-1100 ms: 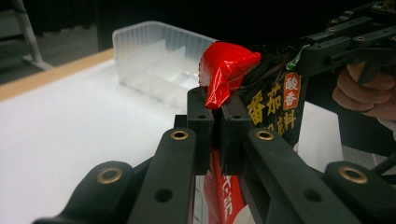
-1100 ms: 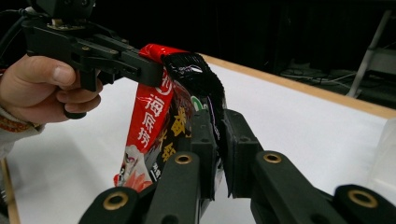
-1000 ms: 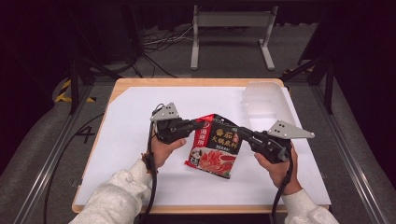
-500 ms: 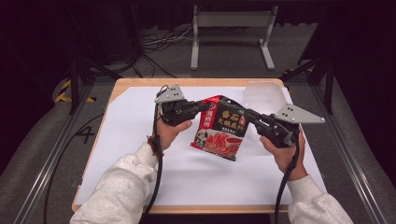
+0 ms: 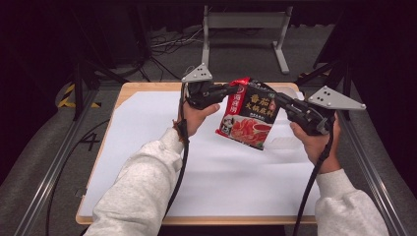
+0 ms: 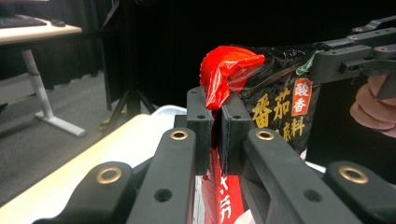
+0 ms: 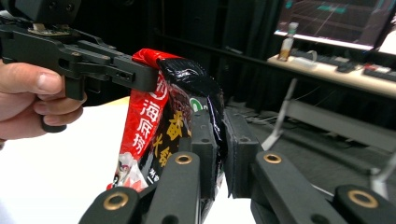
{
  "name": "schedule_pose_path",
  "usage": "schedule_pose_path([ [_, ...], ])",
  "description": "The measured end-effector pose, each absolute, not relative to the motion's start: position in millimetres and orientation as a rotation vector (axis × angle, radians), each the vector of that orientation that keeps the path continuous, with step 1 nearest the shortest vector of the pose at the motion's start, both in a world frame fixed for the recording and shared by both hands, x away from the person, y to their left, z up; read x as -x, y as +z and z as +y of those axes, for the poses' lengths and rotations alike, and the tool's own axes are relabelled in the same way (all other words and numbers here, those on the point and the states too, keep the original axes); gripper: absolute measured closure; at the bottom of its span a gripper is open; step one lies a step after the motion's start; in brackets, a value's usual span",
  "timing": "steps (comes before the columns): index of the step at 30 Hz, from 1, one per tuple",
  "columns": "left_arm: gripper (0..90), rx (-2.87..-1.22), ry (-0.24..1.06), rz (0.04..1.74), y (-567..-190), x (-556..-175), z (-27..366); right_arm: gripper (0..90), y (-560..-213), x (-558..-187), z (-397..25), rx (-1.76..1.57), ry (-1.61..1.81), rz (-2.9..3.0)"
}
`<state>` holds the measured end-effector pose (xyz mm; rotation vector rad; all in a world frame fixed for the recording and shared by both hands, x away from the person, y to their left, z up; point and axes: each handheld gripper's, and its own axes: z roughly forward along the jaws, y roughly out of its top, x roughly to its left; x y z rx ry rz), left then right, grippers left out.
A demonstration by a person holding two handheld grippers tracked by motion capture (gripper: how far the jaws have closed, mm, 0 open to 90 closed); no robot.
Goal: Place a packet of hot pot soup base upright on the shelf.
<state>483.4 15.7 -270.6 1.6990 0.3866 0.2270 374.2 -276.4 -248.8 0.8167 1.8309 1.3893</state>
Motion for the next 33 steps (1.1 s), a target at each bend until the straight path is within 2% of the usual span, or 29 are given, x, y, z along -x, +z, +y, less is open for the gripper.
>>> schedule_pose_path([
  [14, 85.4, -1.647, 0.185, 0.404, -266.1, -518.4, -31.2, 83.7, -235.3, -390.3, -302.3, -0.852, 1.293, 1.737],
  [33, 84.6, -1.65, 0.166, 0.362, -275.4, -537.6, -88.6, 83.7, -241.6, -388.7, -338.6, -0.917, 1.205, 1.679],
])
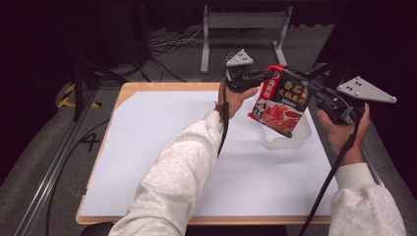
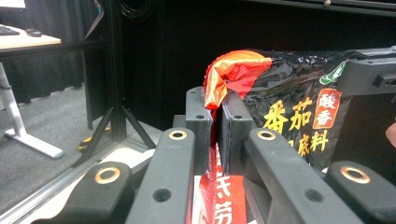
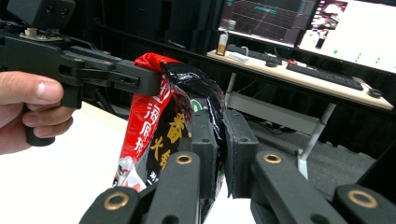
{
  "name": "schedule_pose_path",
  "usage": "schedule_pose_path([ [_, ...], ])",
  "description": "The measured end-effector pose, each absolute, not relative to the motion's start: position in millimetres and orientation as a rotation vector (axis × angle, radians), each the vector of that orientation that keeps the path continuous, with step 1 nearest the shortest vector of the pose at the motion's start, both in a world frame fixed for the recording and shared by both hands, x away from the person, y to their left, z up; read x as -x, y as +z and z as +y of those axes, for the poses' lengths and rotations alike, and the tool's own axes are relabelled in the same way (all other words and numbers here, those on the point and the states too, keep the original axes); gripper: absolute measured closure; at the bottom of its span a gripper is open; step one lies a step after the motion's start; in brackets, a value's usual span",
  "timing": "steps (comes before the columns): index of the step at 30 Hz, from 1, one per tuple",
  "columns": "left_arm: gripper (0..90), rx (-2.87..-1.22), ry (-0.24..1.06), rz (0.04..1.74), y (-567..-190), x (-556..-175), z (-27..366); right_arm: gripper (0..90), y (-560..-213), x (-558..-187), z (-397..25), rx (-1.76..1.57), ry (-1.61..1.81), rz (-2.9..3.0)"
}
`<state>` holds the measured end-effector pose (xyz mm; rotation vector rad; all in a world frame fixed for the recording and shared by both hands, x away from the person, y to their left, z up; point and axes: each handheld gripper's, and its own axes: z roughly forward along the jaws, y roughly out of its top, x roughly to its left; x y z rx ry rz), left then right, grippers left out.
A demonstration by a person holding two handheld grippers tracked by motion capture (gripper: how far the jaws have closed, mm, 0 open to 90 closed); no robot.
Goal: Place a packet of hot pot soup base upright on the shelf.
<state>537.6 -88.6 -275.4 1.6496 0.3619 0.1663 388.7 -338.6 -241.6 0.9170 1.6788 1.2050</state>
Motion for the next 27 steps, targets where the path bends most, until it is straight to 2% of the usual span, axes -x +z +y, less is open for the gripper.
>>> schedule_pose_path([
  [13, 82.5, -1.705, 0.184, 0.403, -282.0, -549.3, -119.2, 83.8, -254.3, -397.1, -359.3, -0.961, 1.157, 1.638],
  [27, 77.4, -1.762, 0.138, 0.464, -314.4, -549.7, -132.8, 83.6, -280.5, -394.3, -365.2, -0.989, 1.115, 1.668],
])
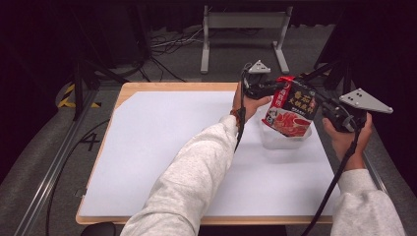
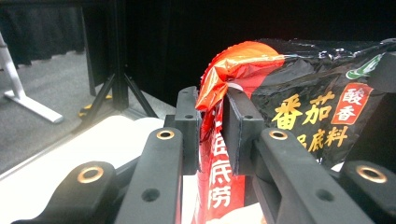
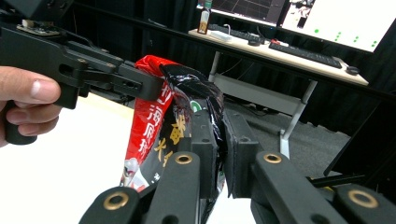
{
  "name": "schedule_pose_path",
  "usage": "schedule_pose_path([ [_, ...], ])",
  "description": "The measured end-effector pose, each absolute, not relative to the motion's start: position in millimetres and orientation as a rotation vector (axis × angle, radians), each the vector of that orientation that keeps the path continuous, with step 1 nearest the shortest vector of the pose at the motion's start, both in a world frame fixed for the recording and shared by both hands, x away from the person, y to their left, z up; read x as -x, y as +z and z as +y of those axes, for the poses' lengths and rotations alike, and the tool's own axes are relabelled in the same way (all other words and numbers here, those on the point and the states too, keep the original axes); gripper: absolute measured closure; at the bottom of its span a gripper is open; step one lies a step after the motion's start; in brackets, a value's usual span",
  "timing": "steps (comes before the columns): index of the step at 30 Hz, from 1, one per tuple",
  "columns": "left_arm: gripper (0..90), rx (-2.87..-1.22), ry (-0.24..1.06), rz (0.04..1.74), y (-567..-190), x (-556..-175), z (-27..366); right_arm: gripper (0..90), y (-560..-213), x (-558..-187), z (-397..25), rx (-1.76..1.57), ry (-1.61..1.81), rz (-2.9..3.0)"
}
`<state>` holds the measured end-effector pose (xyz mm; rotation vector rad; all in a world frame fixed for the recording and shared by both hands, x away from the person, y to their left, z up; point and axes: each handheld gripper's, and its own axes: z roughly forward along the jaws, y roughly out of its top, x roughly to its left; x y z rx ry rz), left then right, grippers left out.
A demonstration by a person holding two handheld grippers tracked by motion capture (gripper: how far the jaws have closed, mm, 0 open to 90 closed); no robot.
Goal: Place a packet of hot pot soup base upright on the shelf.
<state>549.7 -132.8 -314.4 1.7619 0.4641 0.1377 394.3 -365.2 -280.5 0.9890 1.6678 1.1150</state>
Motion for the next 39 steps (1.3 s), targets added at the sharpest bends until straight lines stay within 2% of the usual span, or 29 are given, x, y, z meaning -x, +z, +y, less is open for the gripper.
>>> schedule_pose_path([
  [16, 78.3, -1.837, 0.134, 0.457, -338.5, -549.8, -122.6, 83.2, -311.7, -390.3, -355.9, -1.019, 1.149, 1.687],
  [34, 77.8, -1.831, 0.145, 0.475, -345.4, -546.3, -119.5, 81.9, -319.4, -389.0, -354.5, -1.043, 1.203, 1.663],
  [39, 75.0, -1.831, 0.146, 0.485, -348.4, -544.6, -120.6, 80.9, -321.4, -388.4, -355.3, -1.056, 1.208, 1.649],
])
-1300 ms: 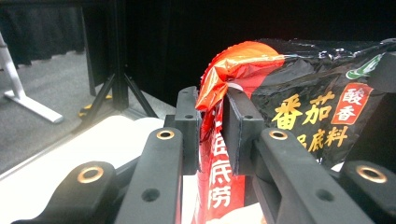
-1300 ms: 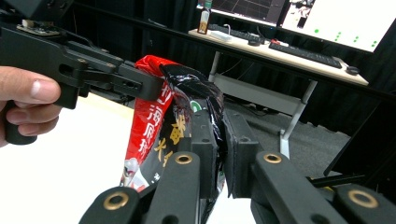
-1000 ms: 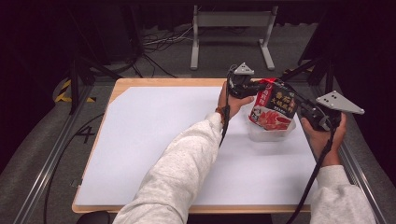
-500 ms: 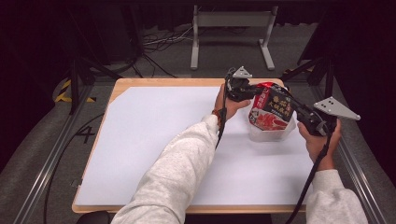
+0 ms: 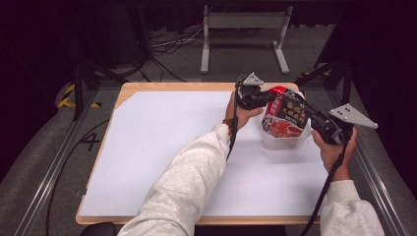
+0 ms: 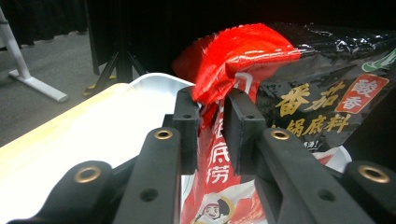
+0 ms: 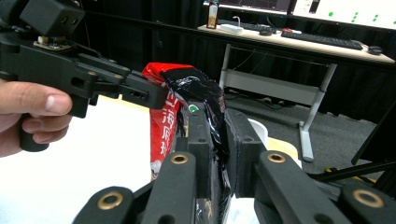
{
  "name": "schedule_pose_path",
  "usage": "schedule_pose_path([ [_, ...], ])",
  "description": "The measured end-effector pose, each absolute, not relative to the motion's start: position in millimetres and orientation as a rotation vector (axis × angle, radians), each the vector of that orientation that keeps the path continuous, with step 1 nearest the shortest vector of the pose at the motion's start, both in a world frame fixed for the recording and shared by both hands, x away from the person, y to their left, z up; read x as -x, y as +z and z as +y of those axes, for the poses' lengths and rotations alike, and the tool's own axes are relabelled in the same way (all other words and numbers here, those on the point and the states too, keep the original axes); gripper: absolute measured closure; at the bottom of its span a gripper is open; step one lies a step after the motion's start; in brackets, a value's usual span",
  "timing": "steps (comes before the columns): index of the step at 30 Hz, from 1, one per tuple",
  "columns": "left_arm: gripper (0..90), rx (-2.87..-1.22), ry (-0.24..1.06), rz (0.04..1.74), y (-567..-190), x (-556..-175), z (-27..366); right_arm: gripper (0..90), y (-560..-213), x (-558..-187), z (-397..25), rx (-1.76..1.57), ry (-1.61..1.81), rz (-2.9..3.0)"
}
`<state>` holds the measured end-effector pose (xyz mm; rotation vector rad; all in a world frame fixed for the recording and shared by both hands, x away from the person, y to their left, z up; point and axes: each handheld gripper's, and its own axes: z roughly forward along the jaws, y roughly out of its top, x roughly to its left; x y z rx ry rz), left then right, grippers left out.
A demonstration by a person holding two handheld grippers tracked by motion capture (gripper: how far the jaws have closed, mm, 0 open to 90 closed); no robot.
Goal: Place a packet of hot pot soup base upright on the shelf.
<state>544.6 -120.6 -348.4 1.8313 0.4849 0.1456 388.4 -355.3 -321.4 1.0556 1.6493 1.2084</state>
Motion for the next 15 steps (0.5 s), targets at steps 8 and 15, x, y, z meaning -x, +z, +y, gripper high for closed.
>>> schedule_pose_path([
  [8, 69.9, -1.843, 0.147, 0.49, -352.8, -542.1, -122.2, 78.7, -323.9, -387.9, -357.5, -1.077, 1.191, 1.63],
  [15, 68.2, -1.857, 0.156, 0.493, -355.4, -540.3, -120.3, 73.8, -327.9, -388.5, -360.3, -1.11, 1.195, 1.613],
])
